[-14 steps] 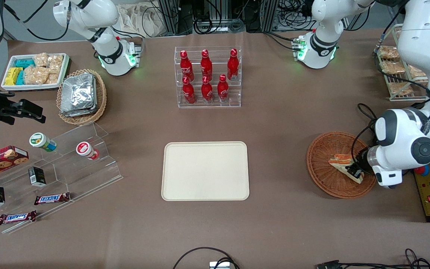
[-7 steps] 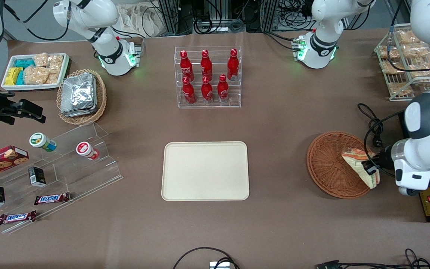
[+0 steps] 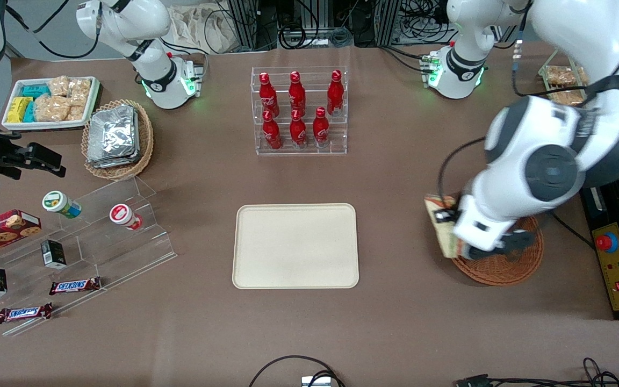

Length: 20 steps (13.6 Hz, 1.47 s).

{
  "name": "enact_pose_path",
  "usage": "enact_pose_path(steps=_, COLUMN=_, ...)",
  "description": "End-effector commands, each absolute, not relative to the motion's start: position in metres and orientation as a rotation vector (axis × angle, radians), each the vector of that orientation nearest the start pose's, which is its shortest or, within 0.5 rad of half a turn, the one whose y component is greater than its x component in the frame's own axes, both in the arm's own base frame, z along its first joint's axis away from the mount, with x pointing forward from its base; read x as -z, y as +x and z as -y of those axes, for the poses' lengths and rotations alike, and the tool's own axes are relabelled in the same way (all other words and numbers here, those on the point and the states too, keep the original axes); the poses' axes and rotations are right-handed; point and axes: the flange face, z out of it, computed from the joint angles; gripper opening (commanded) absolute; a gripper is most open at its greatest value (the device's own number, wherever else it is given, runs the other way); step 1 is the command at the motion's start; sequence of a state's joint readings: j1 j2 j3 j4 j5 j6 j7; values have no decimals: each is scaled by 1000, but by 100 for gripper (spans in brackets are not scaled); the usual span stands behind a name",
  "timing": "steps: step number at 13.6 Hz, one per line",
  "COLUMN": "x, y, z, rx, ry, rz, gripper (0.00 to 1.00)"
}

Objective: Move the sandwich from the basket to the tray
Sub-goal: 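Lift the sandwich and carry it with the left gripper over the cream tray, then lower the sandwich onto the tray, open the left gripper and raise it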

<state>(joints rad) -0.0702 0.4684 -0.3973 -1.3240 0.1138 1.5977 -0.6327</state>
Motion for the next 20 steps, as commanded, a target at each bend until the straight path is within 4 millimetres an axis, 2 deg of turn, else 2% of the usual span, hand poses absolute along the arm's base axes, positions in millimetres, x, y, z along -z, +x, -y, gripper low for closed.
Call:
enact_pose_path(steps=1, x=-434, y=618, z=309, rx=-297, ry=-3108, rz=116, gripper=0)
enact_pose_path(steps=3, x=-399, y=625, z=332, rx=-263, ry=-3160, rz=82, gripper=0)
enact_pose_path(steps=6, x=-341, y=604, z=387, rx=-328, ry=-3153, rz=-43, gripper=0)
enact_pose_path(steps=9, x=-302, y=602, z=423, rx=-245, ry=-3238, rz=-60, gripper=0)
enact_pose_path(steps=12, x=-257, y=594, z=431, rx=-253, ry=-3240, rz=-104, gripper=0)
enact_pose_path(steps=14, x=-254, y=594, z=433, rx=-219, ry=-3245, rz=-119, gripper=4)
enact_pose_path(steps=15, x=-253, y=594, z=433, rx=-217, ry=-3247, rz=-115, gripper=16)
enact_pose_path(steps=16, x=-253, y=594, z=433, rx=-216, ry=-3248, rz=-112, gripper=72)
enact_pose_path(steps=17, x=-255, y=598, z=432, rx=-188, ry=-3262, rz=-106, gripper=100)
enact_pose_path(steps=18, x=-258, y=601, z=428, rx=-178, ry=-3265, rz=-97, gripper=100)
enact_pose_path(steps=20, x=-280, y=605, z=424, rx=-168, ry=-3279, rz=-70, gripper=100)
